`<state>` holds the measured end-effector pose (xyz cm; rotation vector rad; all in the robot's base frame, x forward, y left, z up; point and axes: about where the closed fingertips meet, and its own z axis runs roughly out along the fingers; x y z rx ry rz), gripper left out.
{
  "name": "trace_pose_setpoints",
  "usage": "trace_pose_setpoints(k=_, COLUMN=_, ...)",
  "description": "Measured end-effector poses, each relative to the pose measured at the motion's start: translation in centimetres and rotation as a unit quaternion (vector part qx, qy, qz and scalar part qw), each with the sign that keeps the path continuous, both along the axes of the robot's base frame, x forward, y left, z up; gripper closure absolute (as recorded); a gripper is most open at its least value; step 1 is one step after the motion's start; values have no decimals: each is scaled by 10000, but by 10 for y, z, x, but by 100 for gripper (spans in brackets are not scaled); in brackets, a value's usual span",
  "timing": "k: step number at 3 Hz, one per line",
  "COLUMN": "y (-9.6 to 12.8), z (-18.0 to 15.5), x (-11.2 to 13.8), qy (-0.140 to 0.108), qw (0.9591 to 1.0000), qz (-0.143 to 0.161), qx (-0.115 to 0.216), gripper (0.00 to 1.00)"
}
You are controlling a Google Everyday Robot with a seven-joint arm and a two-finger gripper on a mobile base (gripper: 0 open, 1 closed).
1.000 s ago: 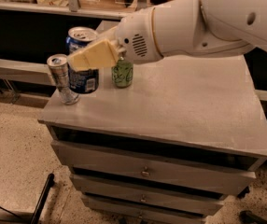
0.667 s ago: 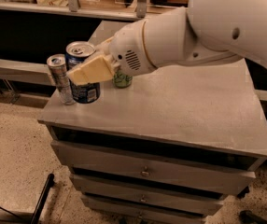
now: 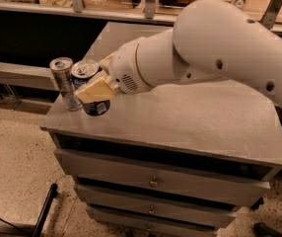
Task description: Move pepsi can near redbull can
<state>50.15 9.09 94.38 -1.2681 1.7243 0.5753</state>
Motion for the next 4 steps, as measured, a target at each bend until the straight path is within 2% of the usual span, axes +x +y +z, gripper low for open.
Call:
trace_pose_setpoints(k=1, y=1, z=-16, x=6, qy=34, qw=9999, qz=91, qx=-66, gripper=82)
trace_pose_setpoints(k=3, y=12, z=-35, x=1, qy=238, qw=9994, qz=245, qx=12, gripper=35)
trace_pose_setpoints(k=4, y=5, z=-32, x=10, qy=176, qw=9998, qz=116, qx=25, gripper=12)
